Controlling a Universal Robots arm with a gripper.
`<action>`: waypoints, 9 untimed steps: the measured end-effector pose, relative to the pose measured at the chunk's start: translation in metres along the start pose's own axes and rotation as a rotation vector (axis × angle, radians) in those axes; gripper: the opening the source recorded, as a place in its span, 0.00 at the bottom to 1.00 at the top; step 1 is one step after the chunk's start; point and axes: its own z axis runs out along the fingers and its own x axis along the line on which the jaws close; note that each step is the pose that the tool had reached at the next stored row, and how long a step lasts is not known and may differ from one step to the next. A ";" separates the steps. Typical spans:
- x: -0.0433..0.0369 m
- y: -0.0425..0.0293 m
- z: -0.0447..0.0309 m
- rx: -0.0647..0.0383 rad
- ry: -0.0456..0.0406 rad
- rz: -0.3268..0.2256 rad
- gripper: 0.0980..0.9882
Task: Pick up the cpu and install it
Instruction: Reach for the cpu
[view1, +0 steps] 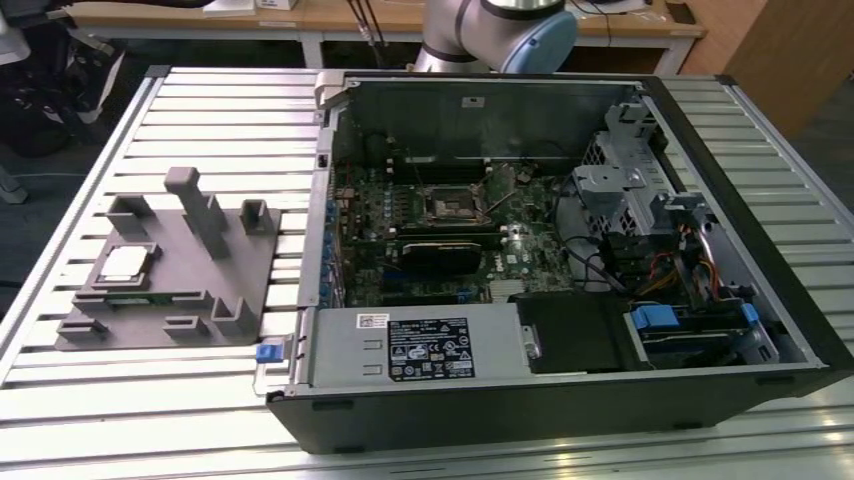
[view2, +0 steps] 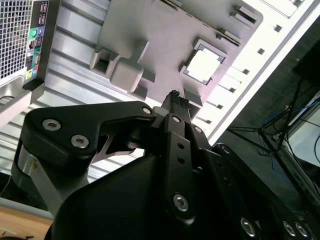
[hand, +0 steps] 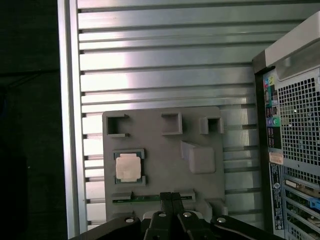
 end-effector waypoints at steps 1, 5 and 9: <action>0.0013 -0.0001 0.0000 0.000 0.0000 0.000 0.01; 0.0065 -0.0005 0.0003 0.000 -0.0001 0.000 0.01; 0.0116 -0.0009 0.0003 0.000 0.0000 0.000 0.01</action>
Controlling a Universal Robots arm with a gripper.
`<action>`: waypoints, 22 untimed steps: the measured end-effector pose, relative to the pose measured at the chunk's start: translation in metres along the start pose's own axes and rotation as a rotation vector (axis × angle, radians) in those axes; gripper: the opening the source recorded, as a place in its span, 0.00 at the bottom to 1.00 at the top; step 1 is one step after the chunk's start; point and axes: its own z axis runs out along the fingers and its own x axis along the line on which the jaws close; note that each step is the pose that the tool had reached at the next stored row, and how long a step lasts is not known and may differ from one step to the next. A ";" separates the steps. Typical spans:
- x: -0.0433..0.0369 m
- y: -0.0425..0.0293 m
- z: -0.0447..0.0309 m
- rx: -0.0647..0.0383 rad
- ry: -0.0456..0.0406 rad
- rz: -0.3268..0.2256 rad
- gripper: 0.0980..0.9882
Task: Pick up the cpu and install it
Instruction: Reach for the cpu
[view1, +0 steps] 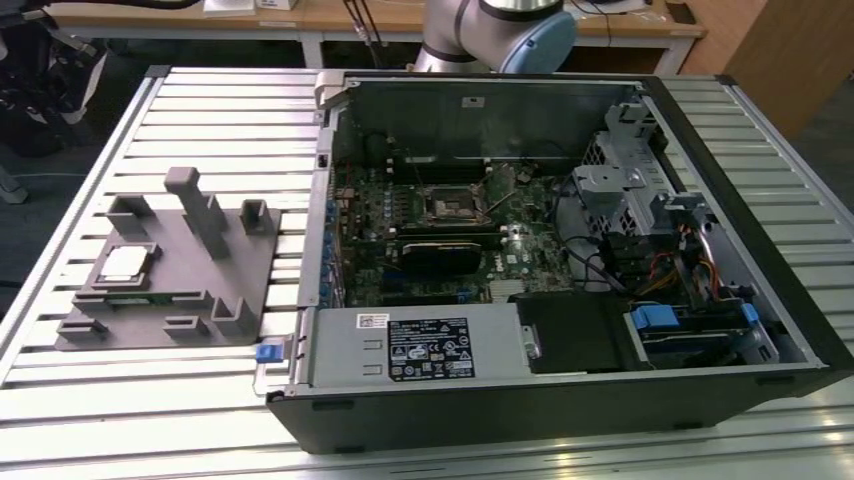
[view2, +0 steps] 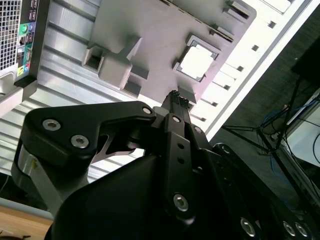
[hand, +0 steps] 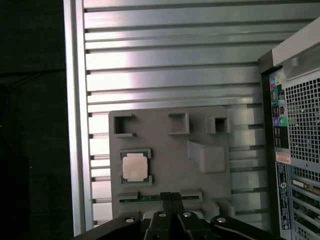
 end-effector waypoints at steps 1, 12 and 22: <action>0.0013 -0.0001 0.0001 0.000 0.0000 0.000 0.01; 0.0208 -0.0016 0.0006 0.000 0.0000 0.000 0.01; 0.0367 -0.0029 0.0005 0.000 0.0000 0.000 0.01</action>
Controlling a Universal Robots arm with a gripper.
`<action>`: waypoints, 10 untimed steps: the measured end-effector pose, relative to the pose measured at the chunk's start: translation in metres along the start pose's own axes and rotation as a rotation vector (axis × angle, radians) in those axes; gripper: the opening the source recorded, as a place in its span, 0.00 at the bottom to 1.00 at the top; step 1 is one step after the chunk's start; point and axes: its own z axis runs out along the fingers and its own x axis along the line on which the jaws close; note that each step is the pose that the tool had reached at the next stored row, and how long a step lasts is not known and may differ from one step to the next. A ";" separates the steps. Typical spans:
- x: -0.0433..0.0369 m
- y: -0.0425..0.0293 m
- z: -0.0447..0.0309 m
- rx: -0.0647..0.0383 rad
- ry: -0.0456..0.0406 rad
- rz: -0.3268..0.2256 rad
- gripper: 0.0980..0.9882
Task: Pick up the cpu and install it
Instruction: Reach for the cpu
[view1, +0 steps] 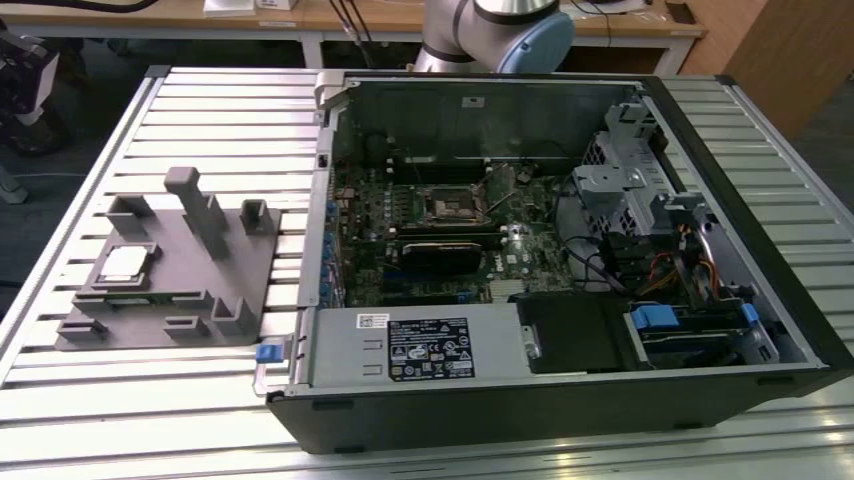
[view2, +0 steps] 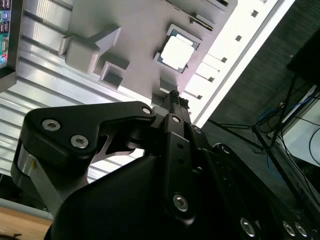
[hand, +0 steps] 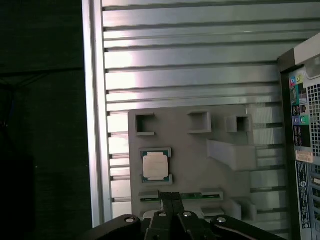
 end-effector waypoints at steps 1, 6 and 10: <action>0.0012 -0.0001 0.0000 0.000 0.0001 0.000 0.01; 0.0061 -0.0005 0.0001 0.000 0.0003 0.000 0.01; 0.0110 -0.0009 0.0002 0.000 0.0005 0.000 0.01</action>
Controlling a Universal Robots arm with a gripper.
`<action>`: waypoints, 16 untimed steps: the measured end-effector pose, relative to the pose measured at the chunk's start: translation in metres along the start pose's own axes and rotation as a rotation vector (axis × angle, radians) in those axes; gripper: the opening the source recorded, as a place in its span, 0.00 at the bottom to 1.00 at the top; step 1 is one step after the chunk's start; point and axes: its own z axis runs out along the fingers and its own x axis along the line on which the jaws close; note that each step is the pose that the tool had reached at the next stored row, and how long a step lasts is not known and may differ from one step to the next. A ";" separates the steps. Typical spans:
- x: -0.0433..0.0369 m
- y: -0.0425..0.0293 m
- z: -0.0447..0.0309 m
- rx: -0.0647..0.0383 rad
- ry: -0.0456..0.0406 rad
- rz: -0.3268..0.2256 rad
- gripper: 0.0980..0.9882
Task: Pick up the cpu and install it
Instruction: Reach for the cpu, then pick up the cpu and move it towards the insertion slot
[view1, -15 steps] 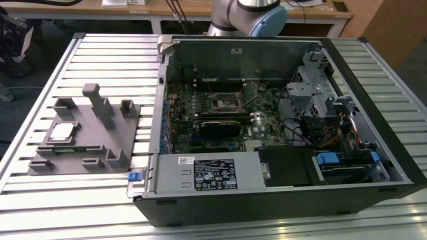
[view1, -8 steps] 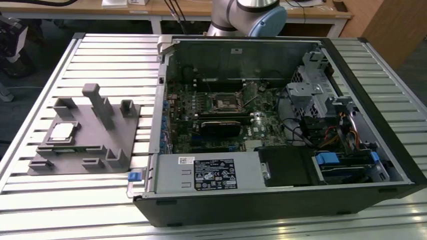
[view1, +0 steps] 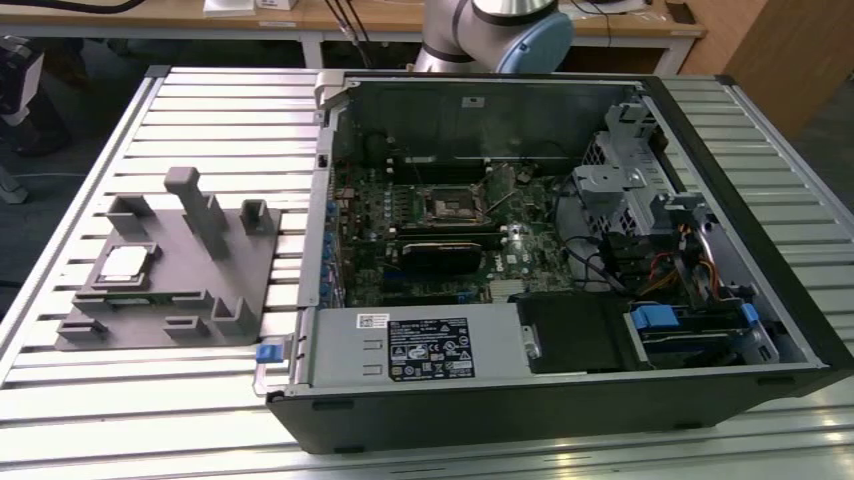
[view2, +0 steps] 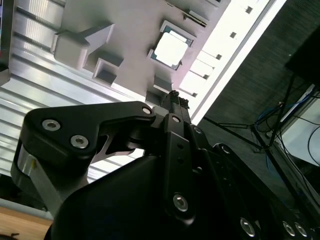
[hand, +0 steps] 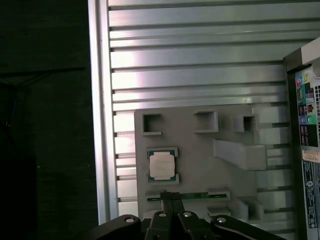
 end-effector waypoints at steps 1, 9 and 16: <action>0.0012 -0.0001 0.0000 0.000 0.0000 0.000 0.01; 0.0058 -0.0004 0.0009 0.000 0.0041 0.000 0.01; 0.0061 -0.0007 0.0069 0.002 0.0265 0.001 0.01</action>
